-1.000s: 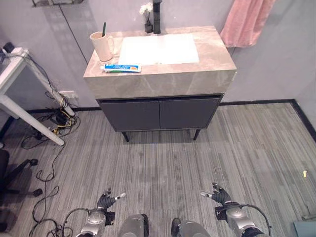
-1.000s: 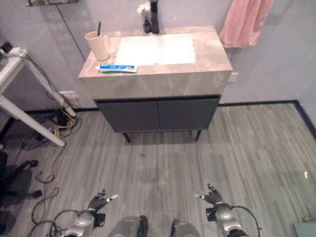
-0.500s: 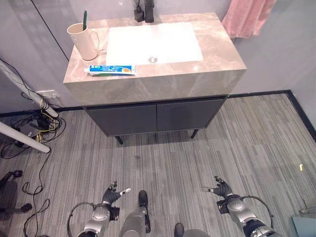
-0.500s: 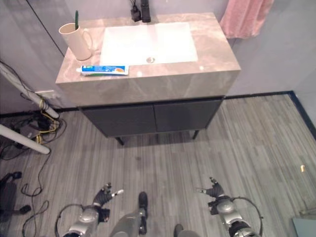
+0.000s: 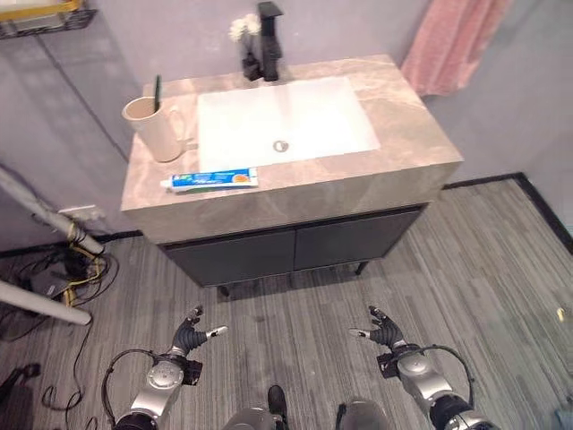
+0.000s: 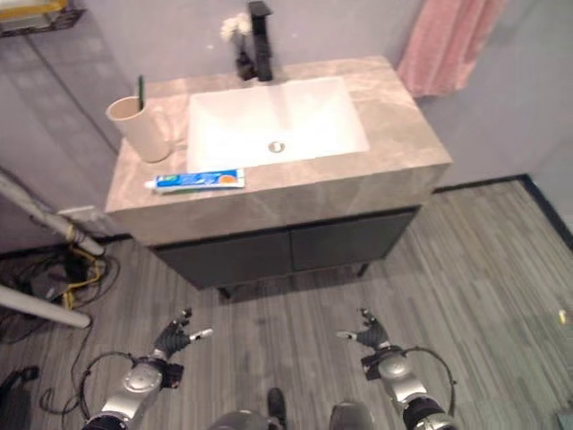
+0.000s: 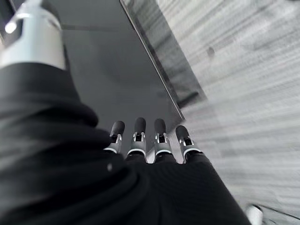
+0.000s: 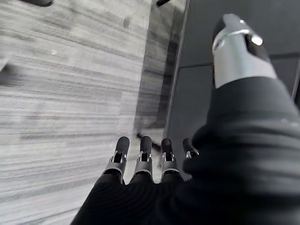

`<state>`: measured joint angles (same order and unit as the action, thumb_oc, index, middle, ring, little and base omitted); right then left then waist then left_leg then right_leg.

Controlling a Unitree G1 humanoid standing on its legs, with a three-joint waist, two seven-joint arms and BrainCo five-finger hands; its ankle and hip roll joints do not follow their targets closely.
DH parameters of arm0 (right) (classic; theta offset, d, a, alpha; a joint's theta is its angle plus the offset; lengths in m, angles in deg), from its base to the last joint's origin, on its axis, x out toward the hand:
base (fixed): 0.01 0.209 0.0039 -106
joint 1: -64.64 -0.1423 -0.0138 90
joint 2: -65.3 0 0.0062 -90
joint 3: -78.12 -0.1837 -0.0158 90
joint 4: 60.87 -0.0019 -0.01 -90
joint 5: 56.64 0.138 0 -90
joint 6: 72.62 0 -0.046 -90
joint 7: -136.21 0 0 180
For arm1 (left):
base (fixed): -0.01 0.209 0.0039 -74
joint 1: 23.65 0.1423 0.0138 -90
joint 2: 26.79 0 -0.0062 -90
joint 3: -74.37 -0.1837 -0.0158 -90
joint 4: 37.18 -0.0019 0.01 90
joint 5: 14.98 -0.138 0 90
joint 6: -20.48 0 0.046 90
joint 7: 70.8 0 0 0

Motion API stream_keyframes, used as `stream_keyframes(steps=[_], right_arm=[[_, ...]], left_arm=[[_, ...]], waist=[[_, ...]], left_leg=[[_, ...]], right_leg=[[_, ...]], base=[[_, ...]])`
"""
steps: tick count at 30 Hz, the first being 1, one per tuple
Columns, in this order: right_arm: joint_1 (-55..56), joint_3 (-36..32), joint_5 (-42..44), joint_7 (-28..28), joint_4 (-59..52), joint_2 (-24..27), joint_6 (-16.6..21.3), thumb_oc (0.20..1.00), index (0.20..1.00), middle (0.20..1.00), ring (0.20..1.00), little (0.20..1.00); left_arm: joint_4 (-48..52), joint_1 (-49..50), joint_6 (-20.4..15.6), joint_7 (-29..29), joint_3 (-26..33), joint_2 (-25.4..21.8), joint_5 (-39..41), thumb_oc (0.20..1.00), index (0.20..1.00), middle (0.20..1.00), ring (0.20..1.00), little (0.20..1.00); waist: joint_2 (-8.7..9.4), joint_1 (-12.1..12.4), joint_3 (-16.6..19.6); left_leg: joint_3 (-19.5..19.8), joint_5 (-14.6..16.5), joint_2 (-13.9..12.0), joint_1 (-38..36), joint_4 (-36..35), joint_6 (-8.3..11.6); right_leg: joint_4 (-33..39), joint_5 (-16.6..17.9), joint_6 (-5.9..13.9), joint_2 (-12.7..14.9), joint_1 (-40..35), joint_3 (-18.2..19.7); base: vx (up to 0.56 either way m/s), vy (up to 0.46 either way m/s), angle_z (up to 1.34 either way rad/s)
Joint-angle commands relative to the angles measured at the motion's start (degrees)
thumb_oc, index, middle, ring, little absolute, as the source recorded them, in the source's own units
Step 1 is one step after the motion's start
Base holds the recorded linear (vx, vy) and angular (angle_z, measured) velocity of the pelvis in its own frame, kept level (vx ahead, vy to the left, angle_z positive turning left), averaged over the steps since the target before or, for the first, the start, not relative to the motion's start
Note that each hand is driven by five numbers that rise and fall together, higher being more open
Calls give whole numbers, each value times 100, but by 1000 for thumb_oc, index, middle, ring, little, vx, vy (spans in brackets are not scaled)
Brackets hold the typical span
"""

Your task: Put brush and paste in cup on sink, flatten towel.

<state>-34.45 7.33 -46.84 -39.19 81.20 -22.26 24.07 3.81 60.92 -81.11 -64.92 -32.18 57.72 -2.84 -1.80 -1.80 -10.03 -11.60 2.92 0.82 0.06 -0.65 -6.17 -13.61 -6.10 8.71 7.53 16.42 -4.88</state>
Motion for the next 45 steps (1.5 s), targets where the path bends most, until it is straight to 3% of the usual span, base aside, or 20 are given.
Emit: stream_keyframes(steps=[1, 3, 6, 10, 12, 14, 17, 18, 20, 21, 22, 27, 29, 34, 36, 37, 38, 40, 43, 45], right_arm=[[-182, -150, -41, 28, -217, 202, 146, 1000, 1000, 1000, 1000, 1000], [4, -219, -156, 3, -323, 264, 114, 1000, 1000, 1000, 1000, 1000], [118, -196, -218, -29, -275, 369, 124, 1000, 1000, 1000, 1000, 1000], [129, -29, -521, -18, -433, 672, 147, 1000, 1000, 1000, 1000, 1000], [86, 10, -626, 61, -513, 786, 140, 1000, 1000, 1000, 1000, 1000], [52, 86, -779, 106, -427, 820, 102, 1000, 1000, 1000, 1000, 1000], [62, 182, -1114, 214, -394, 896, 90, 1000, 1000, 1000, 1000, 1000], [41, 242, -1269, 280, -358, 930, 92, 1000, 1000, 1000, 1000, 1000], [59, 260, -1323, 294, -360, 939, 101, 1000, 1000, 1000, 1000, 1000], [61, 359, -1511, 268, -240, 944, 79, 1000, 1000, 1000, 1000, 1000], [69, 416, -1606, 199, -289, 934, 70, 1000, 1000, 1000, 1000, 1000], [133, 406, -1864, 192, -182, 850, 36, 1000, 1000, 1000, 1000, 1000], [199, 396, -1934, 99, -263, 750, 46, 1000, 1000, 1000, 1000, 1000], [177, 444, -2169, 137, -443, 714, 103, 1000, 1000, 1000, 1000, 1000], [96, 436, -2136, 117, -435, 663, 88, 1000, 1000, 1000, 1000, 1000], [40, 456, -2132, 93, -418, 653, 69, 1000, 1000, 1000, 1000, 1000], [-26, 456, -2147, 90, -496, 662, 45, 1000, 1000, 1000, 1000, 1000], [-46, 471, -2158, 97, -457, 665, 59, 1000, 1000, 1000, 1000, 1000], [-151, 534, -2215, 118, -354, 680, 41, 1000, 1000, 1000, 1000, 1000], [-357, 581, -2216, 108, -198, 785, 74, 1000, 1000, 1000, 1000, 1000]], left_arm=[[141, -128, -171, 10, 102, -172, -193, 1000, 1000, 1000, 1000, 1000], [57, -118, -146, -18, 29, -119, -216, 1000, 1000, 1000, 1000, 1000], [-241, -232, -130, -30, -67, -13, -235, 1000, 1000, 1000, 1000, 1000], [-304, -476, -62, -82, -280, 97, -286, 1000, 1000, 1000, 1000, 1000], [-293, -640, -59, -60, -379, 124, -283, 1000, 1000, 1000, 1000, 1000], [-366, -743, -60, -35, -409, 164, -259, 1000, 1000, 1000, 1000, 1000], [-464, -774, -96, 7, -463, 203, -232, 1000, 1000, 1000, 1000, 1000], [-519, -768, -115, 52, -470, 197, -278, 1000, 1000, 1000, 1000, 1000], [-560, -782, -107, 70, -505, 222, -292, 1000, 1000, 1000, 1000, 1000], [-544, -747, -104, 83, -549, 211, -316, 1000, 1000, 1000, 1000, 1000], [-510, -695, -109, 55, -524, 197, -300, 1000, 1000, 1000, 1000, 1000], [-448, -600, -168, 14, -538, 66, -373, 1000, 1000, 1000, 1000, 1000], [-414, -471, -215, 43, -400, -60, -447, 1000, 1000, 1000, 1000, 1000], [-361, -261, -266, 85, -252, -178, -507, 1000, 1000, 1000, 1000, 1000], [-202, -48, -262, 114, -196, -249, -687, 1000, 1000, 1000, 1000, 1000], [-145, -16, -248, 121, -199, -287, -749, 1000, 1000, 1000, 1000, 1000], [188, 191, -216, 86, -160, -351, -816, 1000, 1000, 1000, 1000, 1000], [274, 245, -241, 77, -166, -430, -851, 1000, 1000, 1000, 1000, 1000], [464, 396, -222, -27, -296, -511, -1105, 1000, 1000, 1000, 1000, 1000], [1219, 869, -310, -255, -347, -916, -1462, 1000, 1000, 1000, 1000, 1000]], waist=[[159, -82, -128], [234, -219, -93], [303, -317, 61], [349, -348, -64], [454, -322, -195], [454, -340, -161], [329, -352, -44], [212, -321, -18], [168, -321, -14], [77, -275, -18], [58, -301, 33], [100, -279, 131], [163, -237, 171], [256, -145, 200], [324, -47, 169], [313, -16, 135], [295, 137, 99], [327, 213, 102], [367, 249, 158], [343, 474, 297]], left_leg=[[411, 152, 252, -103, 363, 491], [610, 265, 150, -417, 222, 609], [838, 304, -36, -570, 483, 765], [986, -595, -170, 428, 2792, 1145], [810, -635, -208, 872, 3421, 1152], [430, -605, -472, 1038, 2991, 1119], [83, -596, -986, 864, 1224, 1137], [212, -1062, -1232, 902, 415, 1268], [328, -1170, -1324, 842, 163, 1295], [904, -1305, -1374, 737, -64, 1328], [908, -1095, -1327, 679, -3, 1312], [752, -846, -990, 555, 74, 1263], [570, -577, -767, 548, 254, 1126], [401, -465, -603, 396, 162, 1008], [275, -441, -533, 250, 34, 943], [261, -460, -533, 248, 27, 935], [206, -454, -532, 272, 44, 919], [182, -436, -517, 270, 29, 936], [230, -482, -489, 323, -62, 977], [237, -650, -598, 283, -370, 1109]], right_leg=[[996, 1571, 197, 261, 29, 273], [1152, 1630, 264, 171, -66, 523], [994, 1590, 75, -149, -247, 730], [932, 1347, -304, -253, -687, 440], [932, 1238, -431, -185, -800, 312], [997, 1126, -440, -152, -915, 201], [1040, 882, -274, -106, -1016, 111], [983, 787, -209, -135, -1025, 153], [931, 766, -184, -124, -1003, 174], [697, 658, -119, -55, -984, 322], [643, 636, -72, -18, -969, 398], [869, 877, 106, 304, -1139, 581], [1050, 1094, 263, 604, -1197, 704], [1007, 1410, 383, 744, -1109, 722], [870, 1894, 491, 864, -985, 486], [821, 1956, 504, 874, -948, 395], [904, 1978, 496, 1017, -946, -171], [1078, 1988, 511, 1118, -1010, -527], [1397, 2086, 561, 1132, -1181, -519], [1856, 2113, 612, 1094, -1288, -765]], base=[[491, -191, 12], [544, -268, 50], [343, -217, 99], [240, -251, 50], [109, -198, 33], [185, -69, 33], [227, 126, 35], [235, 252, 14], [180, 209, -12], [202, 253, -38], [271, 355, -51], [120, 253, -40], [97, 332, -37], [30, 162, -28], [-13, 120, -19], [-66, 115, -7], [-58, 83, -3], [-31, 24, -19], [-7, -24, -22], [13, -55, 7]])
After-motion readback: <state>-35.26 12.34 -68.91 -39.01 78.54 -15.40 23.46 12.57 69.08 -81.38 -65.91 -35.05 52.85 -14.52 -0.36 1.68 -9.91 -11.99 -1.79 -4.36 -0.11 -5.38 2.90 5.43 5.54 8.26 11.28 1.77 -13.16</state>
